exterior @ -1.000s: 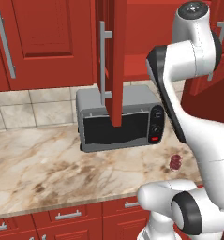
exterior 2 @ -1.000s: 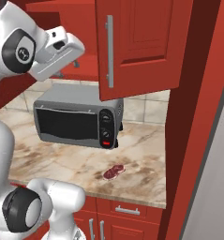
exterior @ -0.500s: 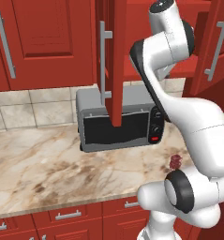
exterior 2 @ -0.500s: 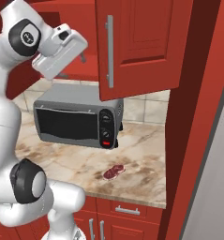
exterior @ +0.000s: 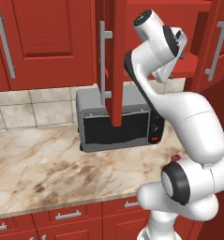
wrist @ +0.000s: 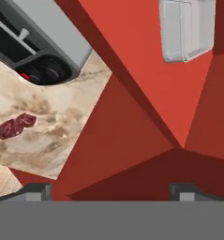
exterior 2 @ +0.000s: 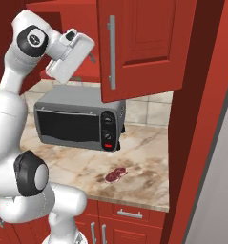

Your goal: Retrieve the tupperware from the cabinet, then place the raw meat into the tupperware to avoid contamination.

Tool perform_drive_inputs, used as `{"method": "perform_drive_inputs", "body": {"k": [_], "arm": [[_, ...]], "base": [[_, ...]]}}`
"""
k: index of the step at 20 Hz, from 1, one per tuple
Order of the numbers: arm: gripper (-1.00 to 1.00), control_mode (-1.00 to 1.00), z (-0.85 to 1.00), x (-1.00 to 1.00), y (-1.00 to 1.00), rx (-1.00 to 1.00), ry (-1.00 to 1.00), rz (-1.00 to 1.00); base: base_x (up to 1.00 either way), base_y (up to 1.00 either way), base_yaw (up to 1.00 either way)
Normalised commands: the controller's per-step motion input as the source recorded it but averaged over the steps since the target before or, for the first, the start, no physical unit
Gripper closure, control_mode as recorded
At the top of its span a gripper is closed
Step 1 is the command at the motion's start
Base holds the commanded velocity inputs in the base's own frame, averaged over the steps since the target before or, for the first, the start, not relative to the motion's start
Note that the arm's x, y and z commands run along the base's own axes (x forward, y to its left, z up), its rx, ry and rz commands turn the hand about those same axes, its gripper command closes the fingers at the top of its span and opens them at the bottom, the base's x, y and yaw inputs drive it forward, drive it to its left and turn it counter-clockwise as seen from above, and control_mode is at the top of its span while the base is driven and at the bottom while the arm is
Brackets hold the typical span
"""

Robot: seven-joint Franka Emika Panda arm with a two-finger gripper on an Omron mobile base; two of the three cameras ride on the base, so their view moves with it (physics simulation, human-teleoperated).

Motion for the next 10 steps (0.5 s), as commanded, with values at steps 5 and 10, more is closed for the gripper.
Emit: {"method": "perform_drive_inputs", "body": {"k": [5,10], "arm": [[-1.0,-1.0,-0.18,0.25,-0.43,-0.16,0.1,0.0],[-1.0,-1.0,-0.13,0.19,-0.36,-0.13,0.1,0.0]], "base": [[0.0,0.0,0.0],[0.0,0.0,0.0]]}}
